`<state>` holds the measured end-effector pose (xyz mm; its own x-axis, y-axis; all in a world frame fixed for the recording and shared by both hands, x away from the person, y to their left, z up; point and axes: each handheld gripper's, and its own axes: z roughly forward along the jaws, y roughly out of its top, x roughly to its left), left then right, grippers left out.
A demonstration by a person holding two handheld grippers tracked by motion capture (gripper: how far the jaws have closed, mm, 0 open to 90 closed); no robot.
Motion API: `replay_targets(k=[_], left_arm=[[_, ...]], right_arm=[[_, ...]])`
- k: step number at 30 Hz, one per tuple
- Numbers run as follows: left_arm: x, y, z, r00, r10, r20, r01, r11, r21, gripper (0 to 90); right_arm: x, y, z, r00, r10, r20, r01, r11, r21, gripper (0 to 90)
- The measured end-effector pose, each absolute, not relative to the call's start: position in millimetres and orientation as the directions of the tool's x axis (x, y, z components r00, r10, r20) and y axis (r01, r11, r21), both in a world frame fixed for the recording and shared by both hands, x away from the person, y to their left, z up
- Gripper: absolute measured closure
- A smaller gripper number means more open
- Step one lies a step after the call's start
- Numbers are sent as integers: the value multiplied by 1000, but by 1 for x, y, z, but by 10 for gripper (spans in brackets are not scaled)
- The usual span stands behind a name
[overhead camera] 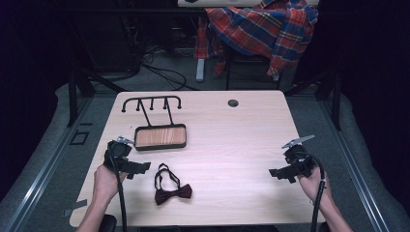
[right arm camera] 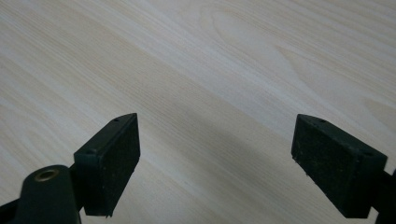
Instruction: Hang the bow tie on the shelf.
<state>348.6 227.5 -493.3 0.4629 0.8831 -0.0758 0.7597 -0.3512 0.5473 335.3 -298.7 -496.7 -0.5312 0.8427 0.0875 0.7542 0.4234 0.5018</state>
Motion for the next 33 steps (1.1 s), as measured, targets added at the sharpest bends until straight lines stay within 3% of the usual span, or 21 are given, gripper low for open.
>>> replay_targets(k=[10,17,24,33], left_arm=[[359,211,-503,507,855,-109,772,-394,500,56],[363,202,-510,529,842,-104,778,-433,456,164],[367,196,-515,528,842,-113,790,-438,428,357],[373,187,-523,535,833,-141,805,-452,384,489]], right_arm=[[336,-297,-496,-528,845,84,751,419,510,153],[336,-294,-497,-540,838,76,750,438,495,154],[336,-295,-497,-541,837,80,752,440,491,154],[336,-294,-498,-541,838,75,750,440,493,154]])
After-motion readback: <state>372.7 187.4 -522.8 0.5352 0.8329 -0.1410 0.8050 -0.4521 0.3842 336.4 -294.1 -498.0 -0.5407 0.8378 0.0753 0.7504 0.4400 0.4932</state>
